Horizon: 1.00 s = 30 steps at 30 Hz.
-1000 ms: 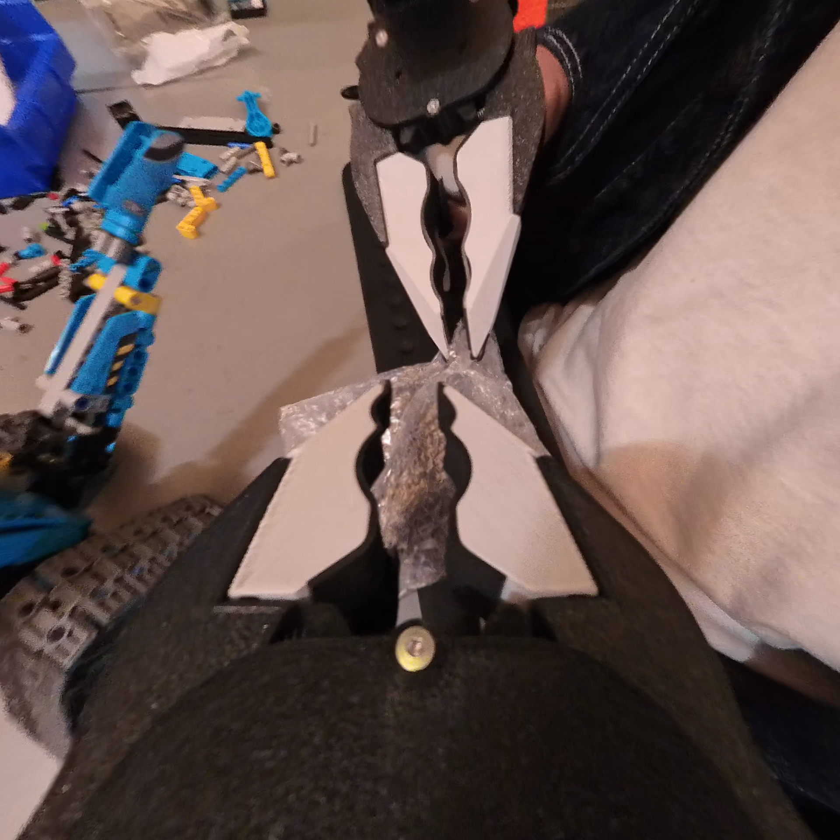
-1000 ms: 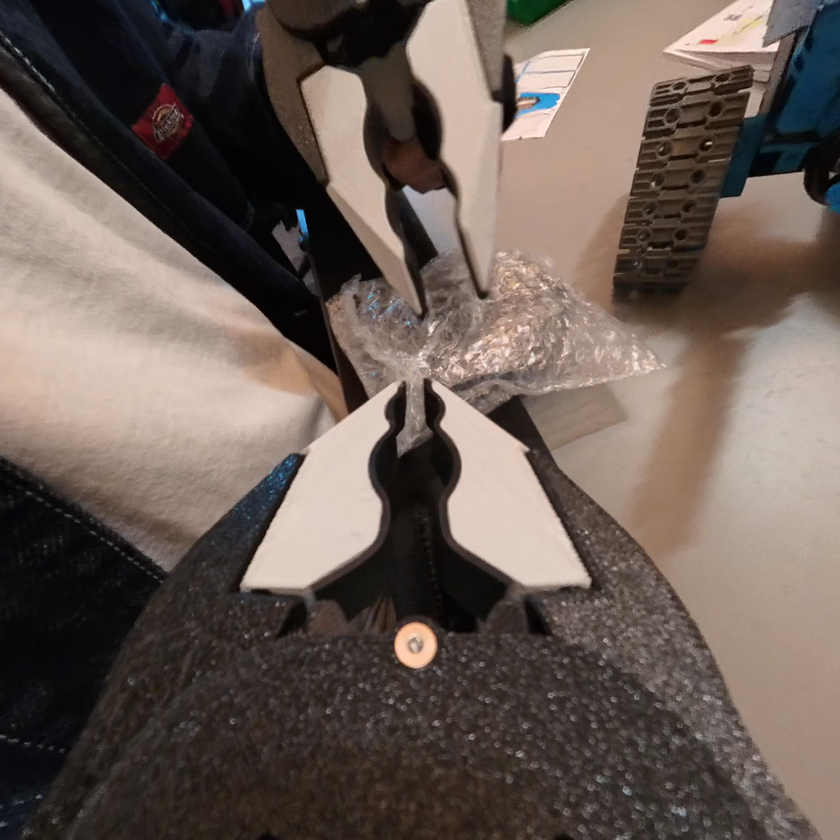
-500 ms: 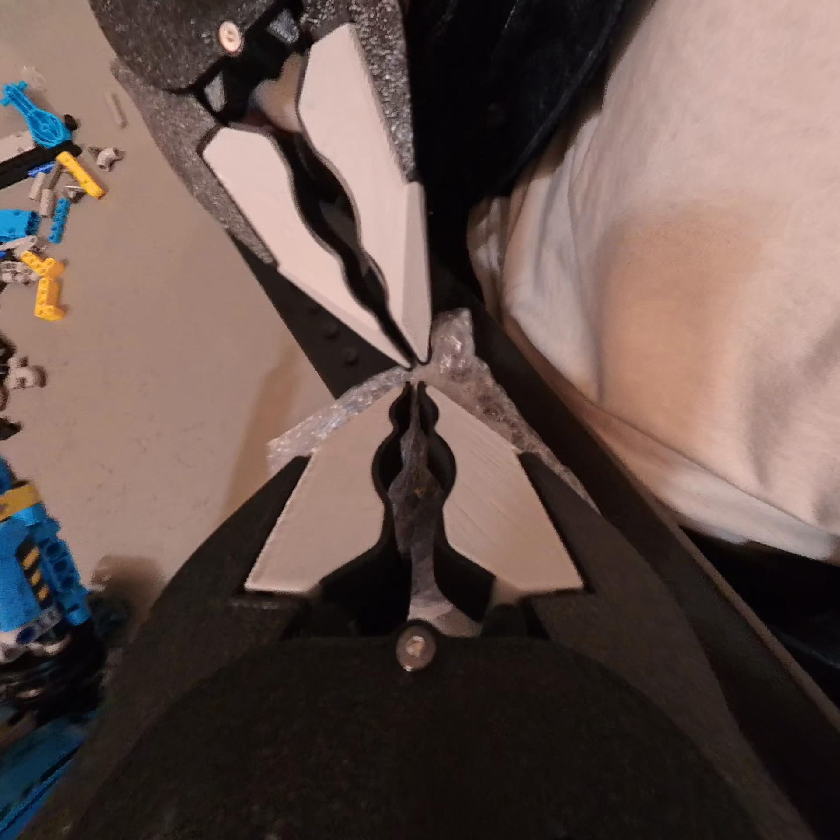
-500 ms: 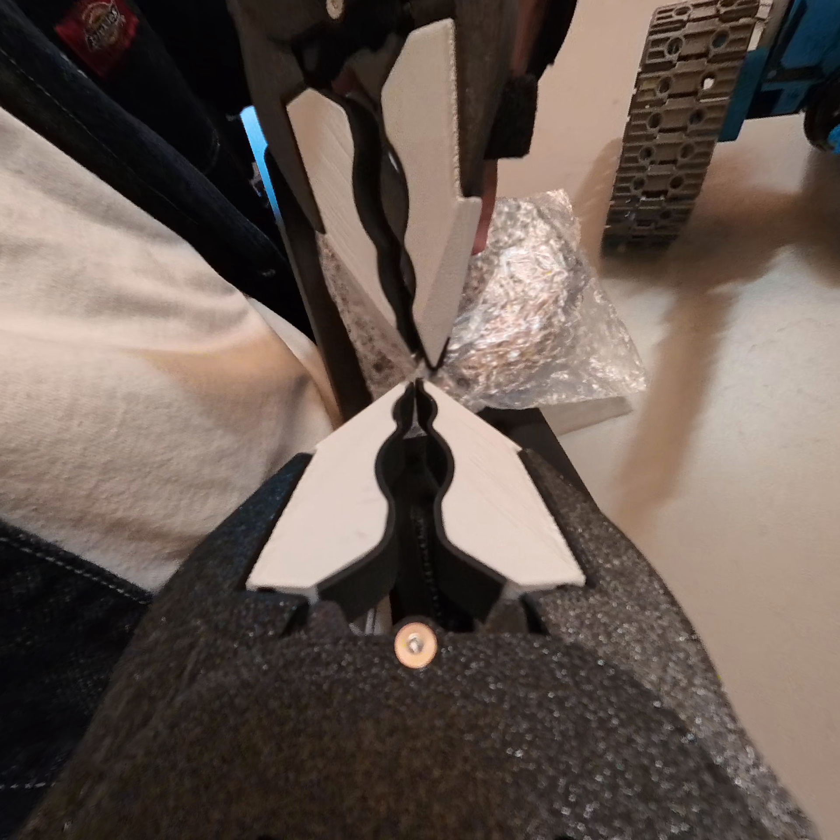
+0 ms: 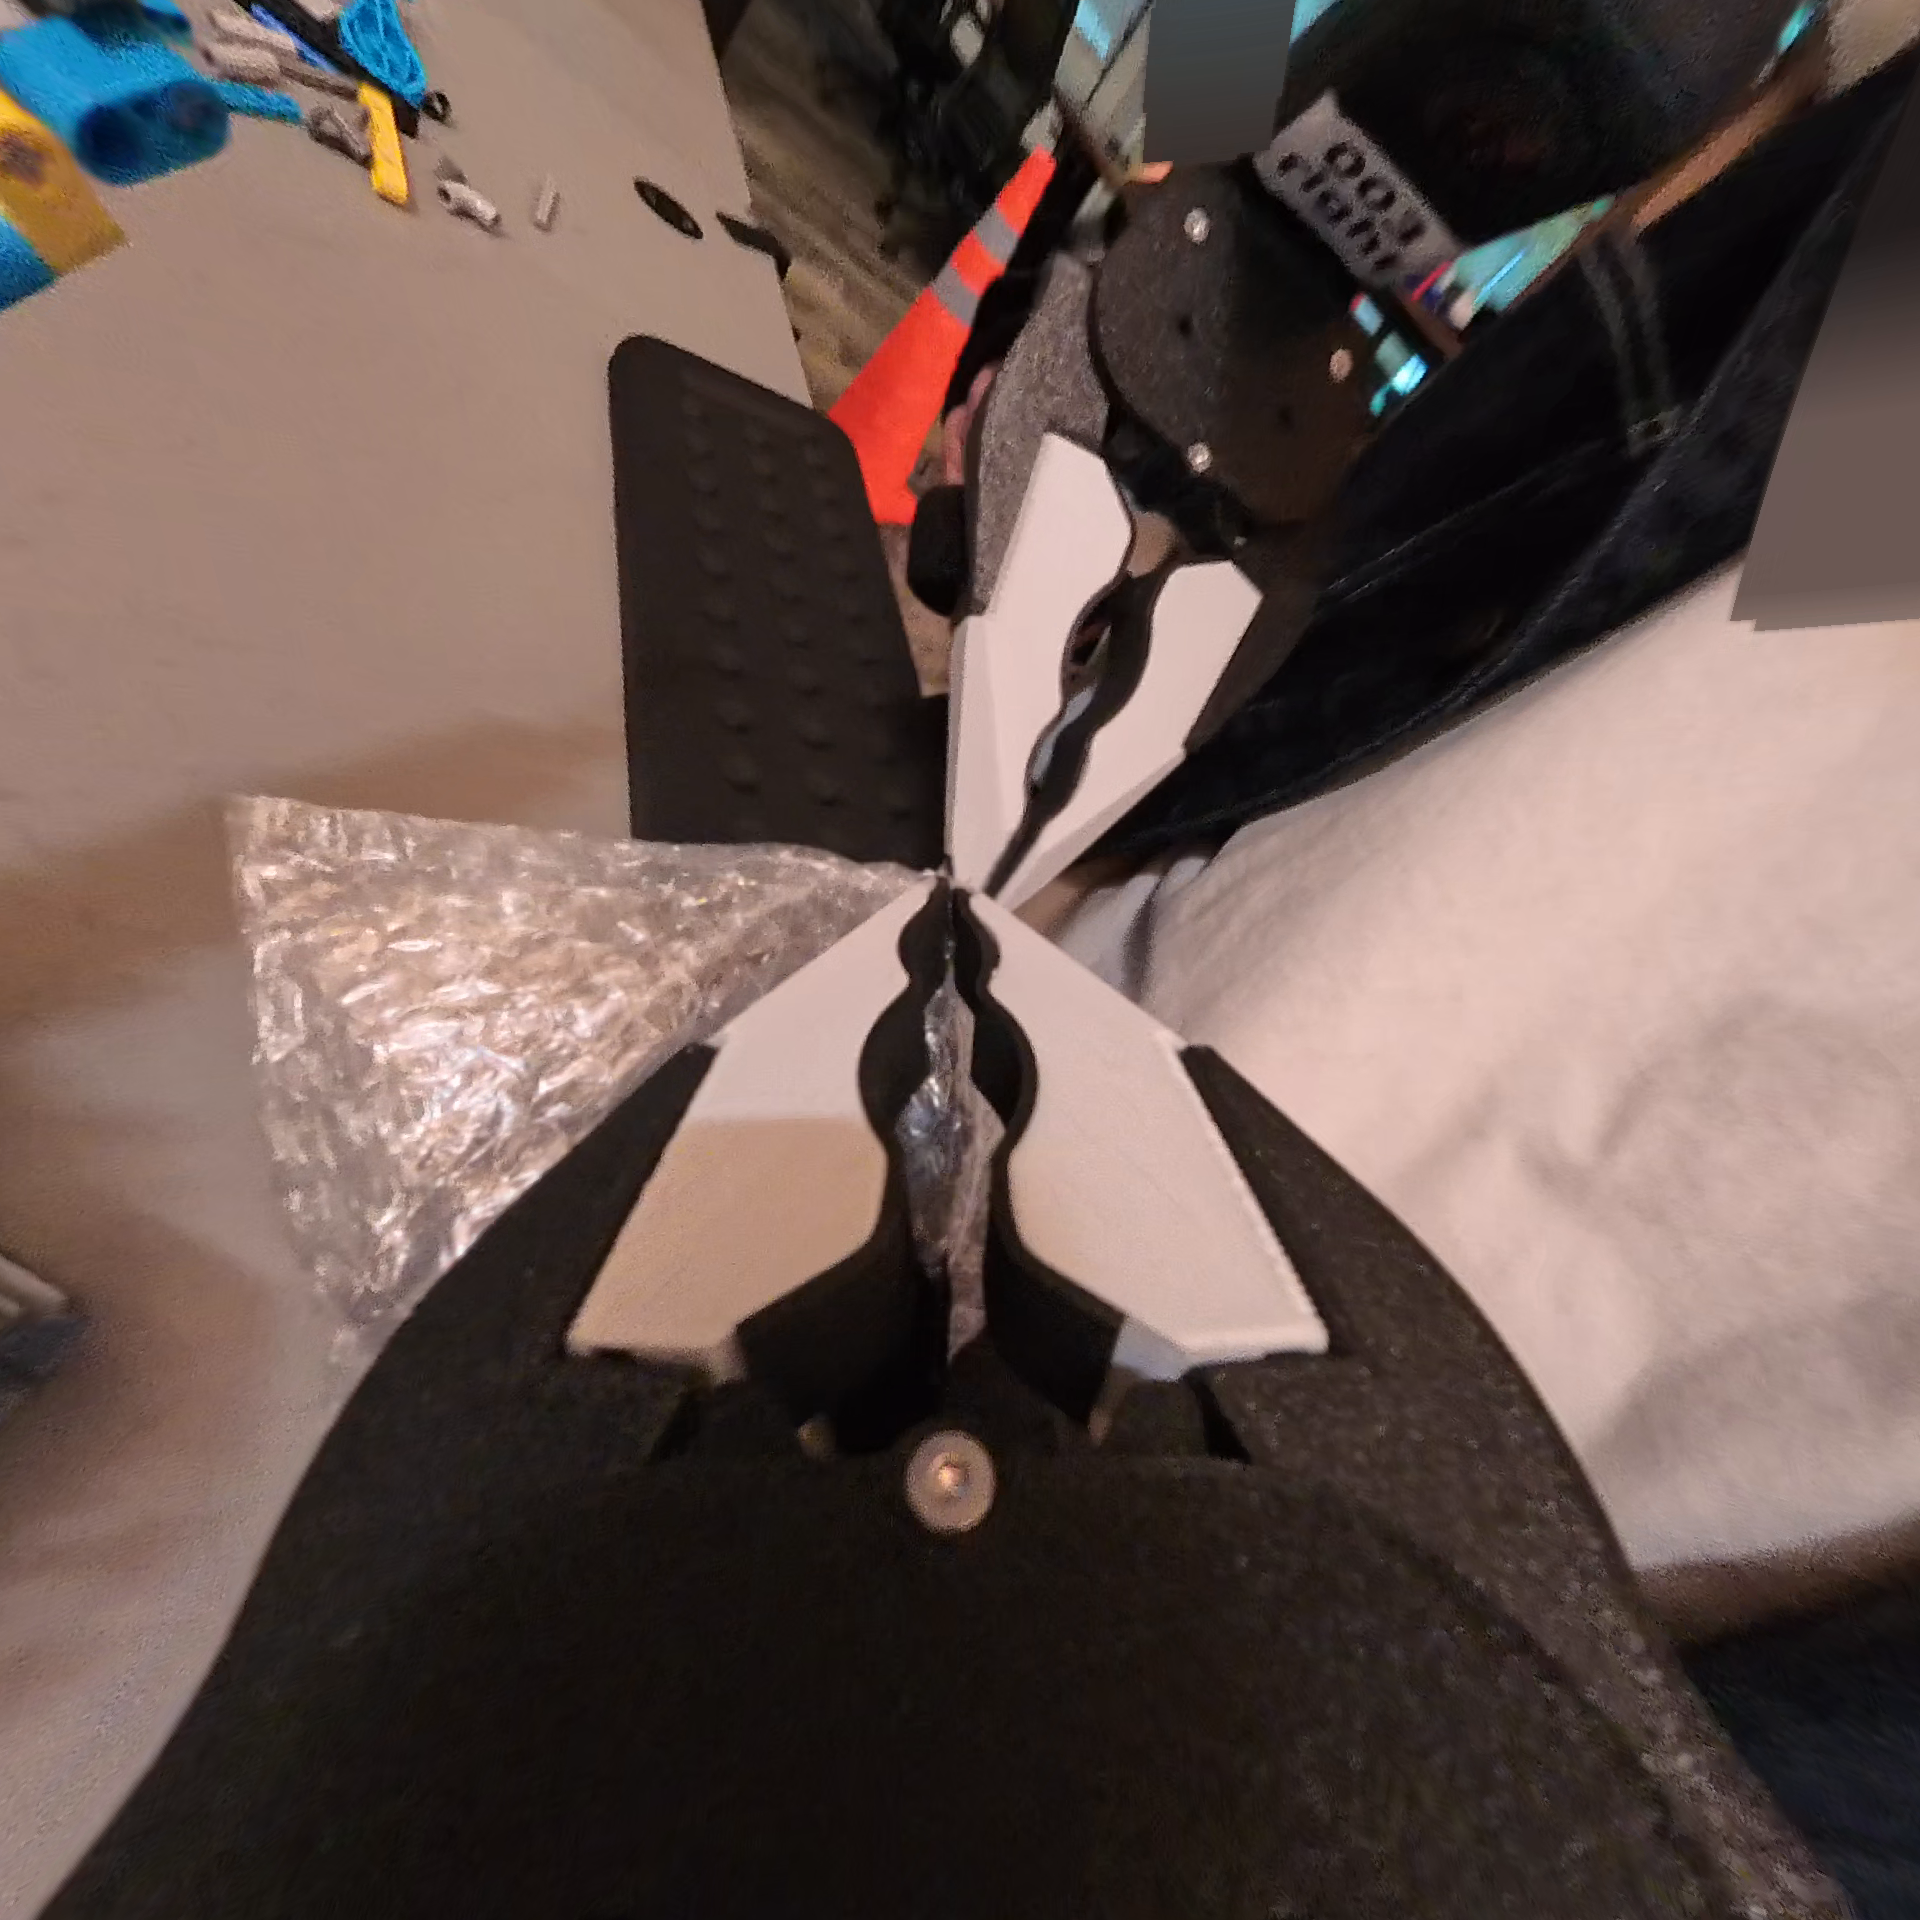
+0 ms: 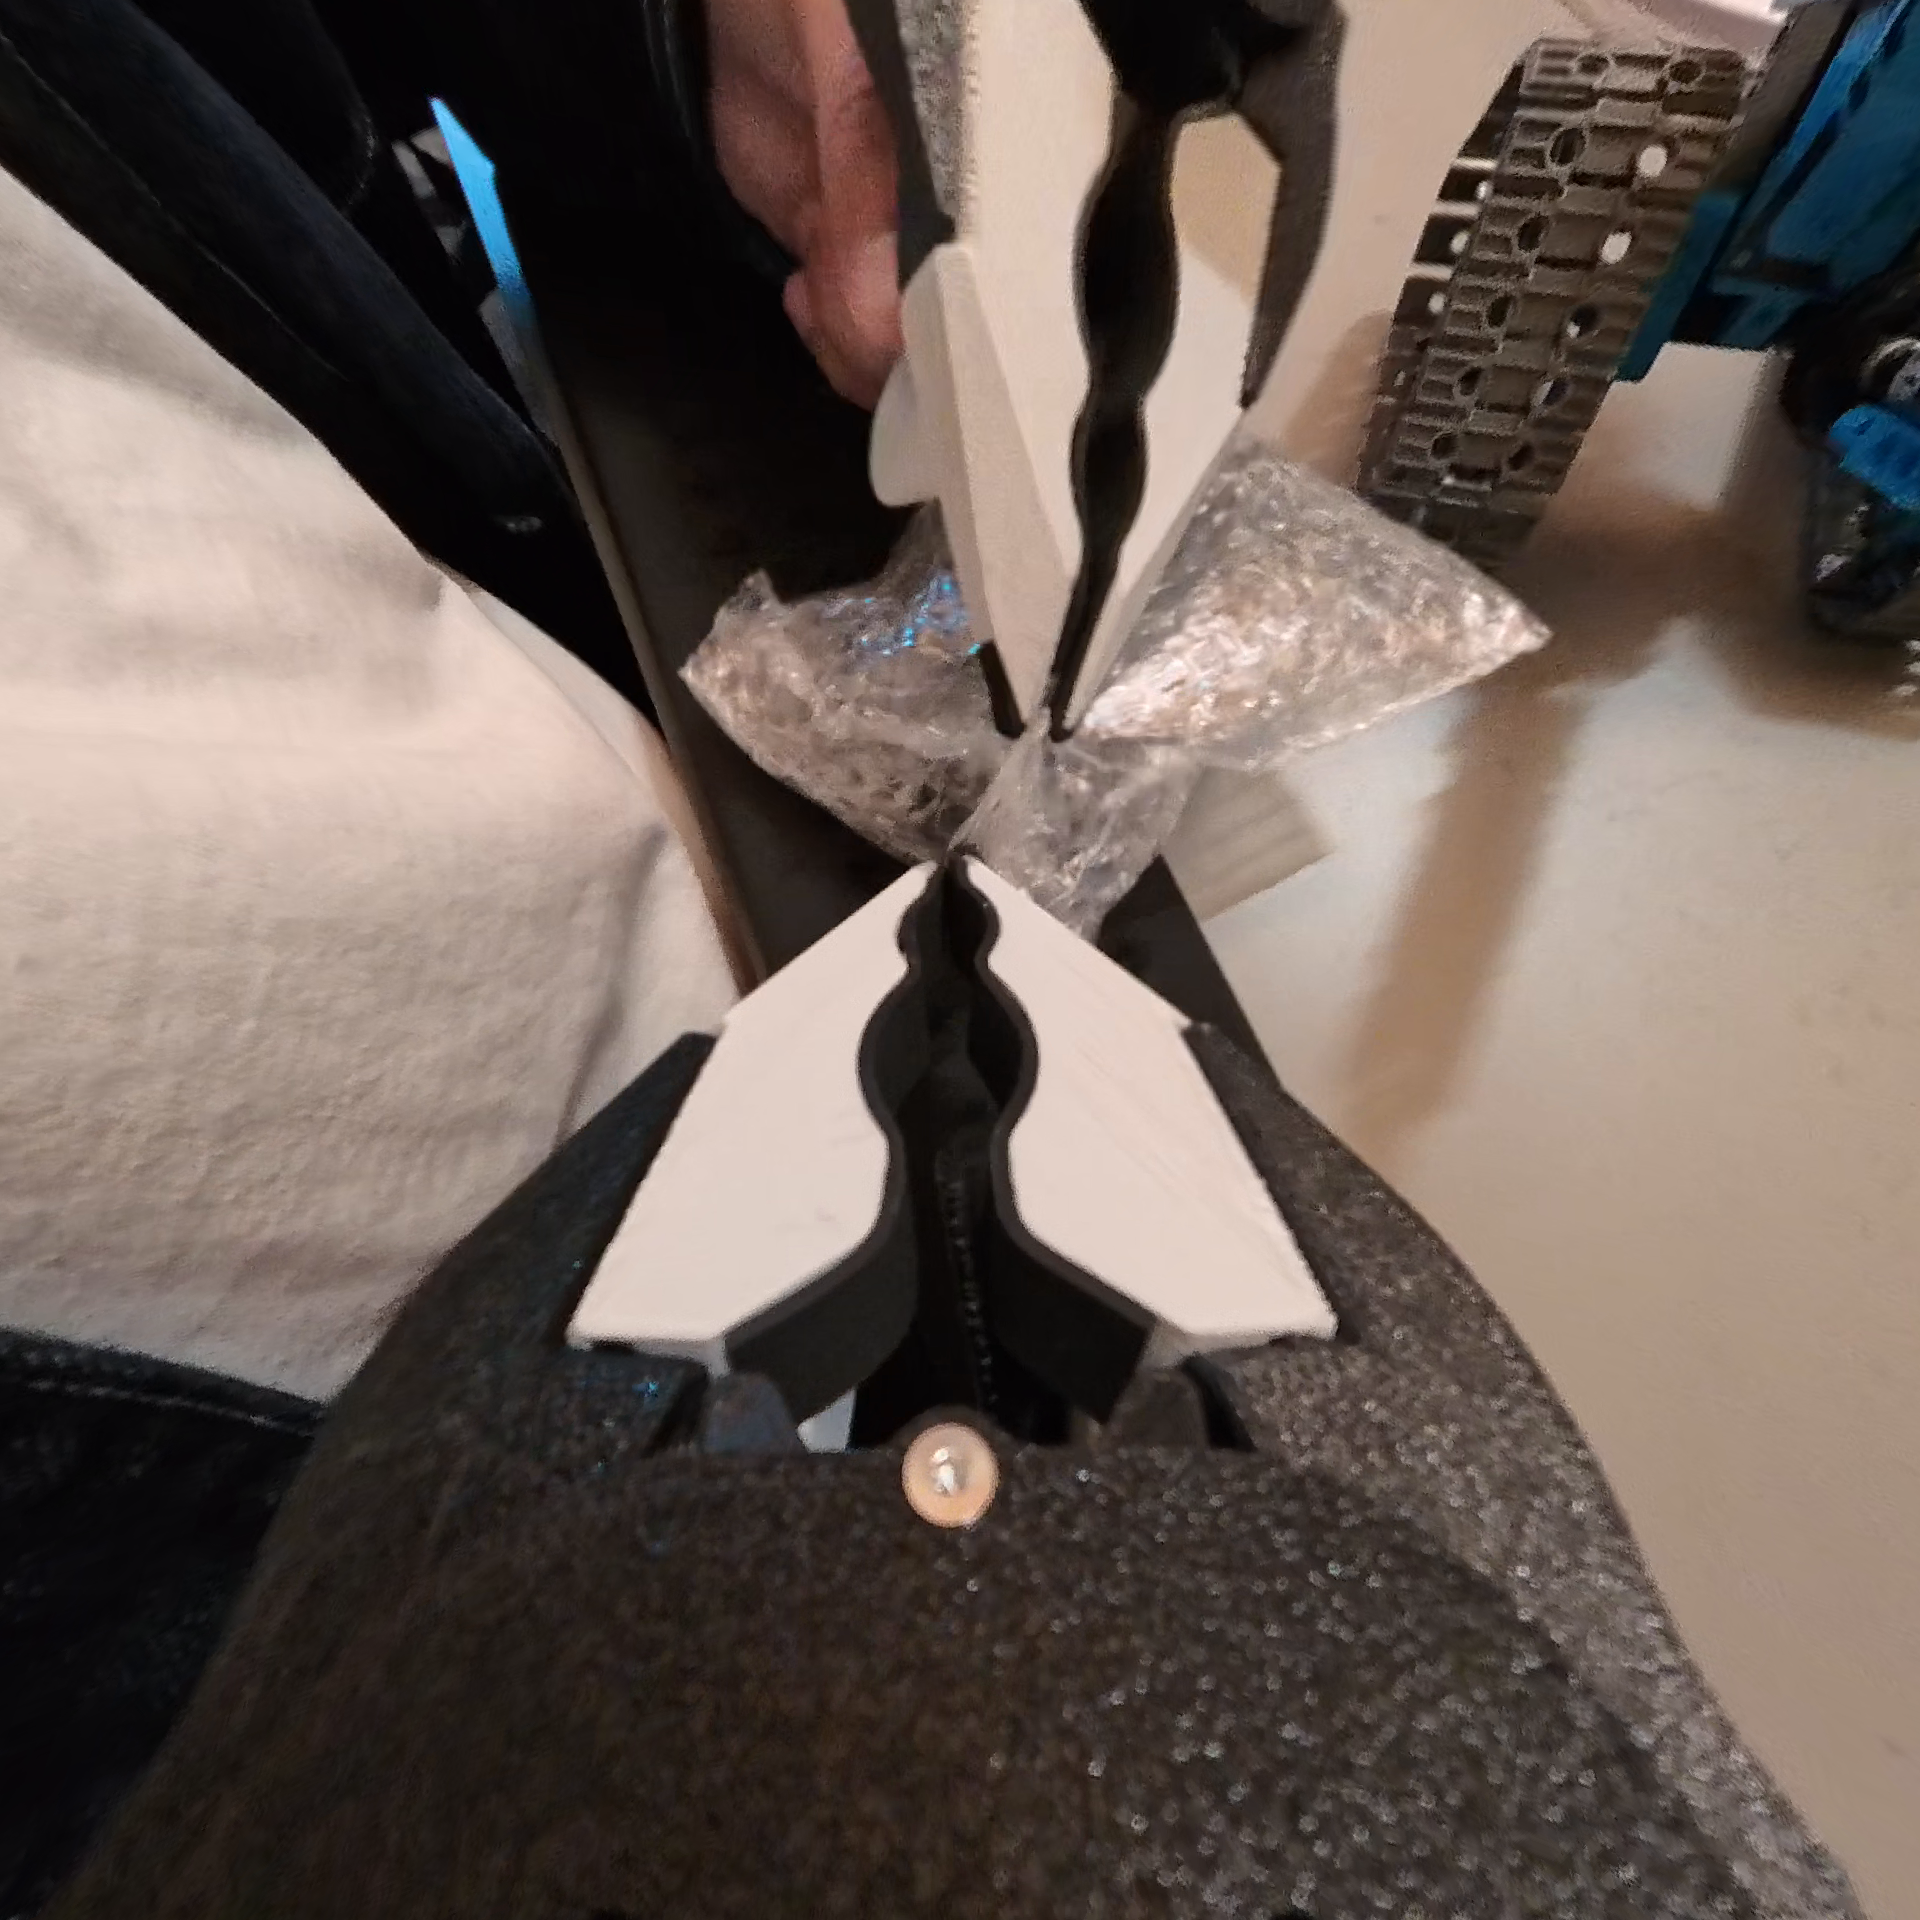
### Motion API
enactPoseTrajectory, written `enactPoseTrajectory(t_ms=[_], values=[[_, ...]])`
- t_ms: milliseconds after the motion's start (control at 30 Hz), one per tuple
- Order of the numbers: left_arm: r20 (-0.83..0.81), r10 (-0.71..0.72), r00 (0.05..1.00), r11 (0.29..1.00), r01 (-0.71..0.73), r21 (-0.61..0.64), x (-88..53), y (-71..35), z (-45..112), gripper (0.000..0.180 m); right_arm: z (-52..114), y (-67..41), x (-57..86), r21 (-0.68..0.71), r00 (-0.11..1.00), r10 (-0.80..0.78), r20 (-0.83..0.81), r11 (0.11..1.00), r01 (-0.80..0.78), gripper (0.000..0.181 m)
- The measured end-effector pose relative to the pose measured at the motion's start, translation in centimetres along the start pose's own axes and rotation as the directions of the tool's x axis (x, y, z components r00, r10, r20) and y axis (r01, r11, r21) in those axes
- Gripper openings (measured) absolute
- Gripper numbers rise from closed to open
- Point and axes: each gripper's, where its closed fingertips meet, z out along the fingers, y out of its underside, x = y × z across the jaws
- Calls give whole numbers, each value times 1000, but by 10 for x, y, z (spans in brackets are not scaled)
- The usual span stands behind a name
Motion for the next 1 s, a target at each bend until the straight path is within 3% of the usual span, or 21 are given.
enactPoseTrajectory(t_ms=[167,267,333,433,567,667,833,900,1000], values=[[98,139,985,990,-140,-6,4,3,-7,0,5,-1,9,-27,1000,27,-15,999,-28,0],[194,320,927,946,-303,-114,7,11,-11,0,12,-1,10,-43,999,42,-10,998,-42,0],[249,367,896,929,-342,-140,5,14,-16,0,16,-2,13,-40,998,64,-20,997,-65,0],[285,310,907,951,-302,-74,2,9,-31,0,13,-12,14,16,996,80,-34,997,-80,0],[277,107,955,990,-127,57,-16,7,-33,0,3,-18,23,126,984,170,-45,978,-163,0],[347,125,929,987,-154,56,-23,1,-26,0,-7,-24,28,194,974,209,-93,963,-188,1],[454,54,889,990,-107,92,-38,-8,-19,0,-49,-55,26,450,959,272,-79,868,-209,22],[460,66,885,991,-111,71,-38,-8,-16,0,-35,-52,9,399,982,170,-79,908,-125,26],[423,51,905,994,-86,62,-38,-9,-14,0,0,-33,-1,187,987,-83,-140,976,108,31]])
